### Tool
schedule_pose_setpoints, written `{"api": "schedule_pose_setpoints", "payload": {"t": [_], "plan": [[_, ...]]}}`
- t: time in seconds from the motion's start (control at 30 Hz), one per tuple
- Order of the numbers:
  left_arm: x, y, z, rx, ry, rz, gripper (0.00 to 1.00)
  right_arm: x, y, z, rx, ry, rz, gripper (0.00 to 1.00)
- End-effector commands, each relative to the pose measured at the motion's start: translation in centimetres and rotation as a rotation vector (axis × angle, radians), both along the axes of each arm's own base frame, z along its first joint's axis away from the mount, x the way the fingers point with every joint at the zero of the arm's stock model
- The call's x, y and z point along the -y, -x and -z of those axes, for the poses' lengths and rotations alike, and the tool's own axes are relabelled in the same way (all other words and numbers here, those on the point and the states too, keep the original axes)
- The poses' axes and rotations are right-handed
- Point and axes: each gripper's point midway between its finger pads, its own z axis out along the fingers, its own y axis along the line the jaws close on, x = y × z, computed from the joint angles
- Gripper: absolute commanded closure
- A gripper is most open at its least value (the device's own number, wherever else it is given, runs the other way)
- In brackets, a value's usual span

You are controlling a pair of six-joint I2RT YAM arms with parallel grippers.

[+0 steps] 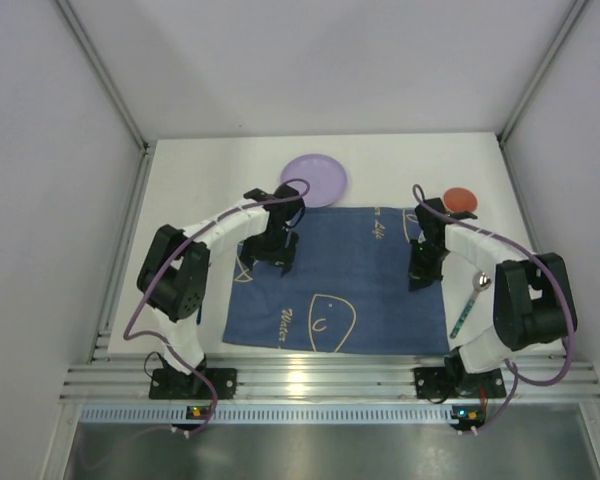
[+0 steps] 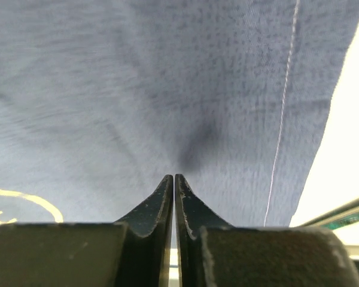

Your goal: Set the dinner table for one person

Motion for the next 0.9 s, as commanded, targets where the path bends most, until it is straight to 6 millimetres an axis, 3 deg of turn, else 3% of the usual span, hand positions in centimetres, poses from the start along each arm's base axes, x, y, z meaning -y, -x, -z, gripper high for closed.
{"api": "schedule_pose_setpoints", "payload": {"t": [0.0, 0.1, 0.17, 0.23, 0.33, 0.37, 0.43, 0.47, 0.53, 0.57, 0.6, 0.63, 0.67, 0.7, 0.73, 0.87], "plan": [[-0.5, -0.3, -6.0, 0.068, 0.015, -0.036, 0.16, -0.4, -2.8, -5.0, 0.139, -0.041, -0.017, 0.90], [0.8, -2.1, -10.4, 0.176, 0.093, -0.056, 0.14, -1.1, -3.8, -7.9, 0.199, -0.074, -0.038, 0.79], [1.4, -3.3, -11.7, 0.229, 0.129, -0.066, 0.08, -1.5, -4.4, -9.6, 0.238, -0.099, -0.052, 0.73], [2.6, -6.0, -12.5, 0.313, 0.200, -0.069, 0.02, -1.8, -4.8, -10.6, 0.261, -0.113, -0.060, 0.65], [3.3, -10.3, -12.4, 0.374, 0.296, -0.113, 0.02, -2.2, -4.8, -11.4, 0.273, -0.136, -0.081, 0.56], [2.6, -12.0, -11.1, 0.360, 0.305, -0.153, 0.02, -2.2, -4.6, -11.5, 0.269, -0.137, -0.089, 0.55], [2.8, -15.0, -11.2, 0.390, 0.369, -0.183, 0.02, -2.1, -4.5, -11.6, 0.267, -0.134, -0.091, 0.54], [2.0, -16.6, -9.6, 0.371, 0.367, -0.217, 0.02, -2.0, -4.3, -11.6, 0.269, -0.132, -0.094, 0.54], [2.5, -19.2, -10.1, 0.398, 0.440, -0.218, 0.02, -1.9, -3.9, -11.6, 0.265, -0.129, -0.093, 0.53], [2.1, -20.4, -8.5, 0.377, 0.444, -0.227, 0.03, -1.8, -3.7, -11.6, 0.268, -0.127, -0.089, 0.53], [2.7, -21.7, -9.3, 0.402, 0.477, -0.207, 0.04, -1.8, -3.6, -11.7, 0.270, -0.129, -0.085, 0.53], [2.8, -22.5, -7.7, 0.386, 0.464, -0.185, 0.04, -1.7, -3.2, -11.5, 0.267, -0.125, -0.077, 0.53], [3.0, -23.2, -7.4, 0.389, 0.463, -0.175, 0.04, -1.6, -3.1, -11.4, 0.264, -0.124, -0.069, 0.53], [3.4, -24.4, -8.4, 0.419, 0.478, -0.162, 0.04, -1.6, -2.9, -11.3, 0.261, -0.123, -0.067, 0.53], [3.6, -24.9, -6.8, 0.393, 0.473, -0.164, 0.05, -1.5, -2.6, -11.0, 0.253, -0.120, -0.054, 0.53], [4.4, -26.8, -6.0, 0.407, 0.529, -0.172, 0.05, -1.4, -2.0, -10.2, 0.235, -0.118, -0.036, 0.53]]}}
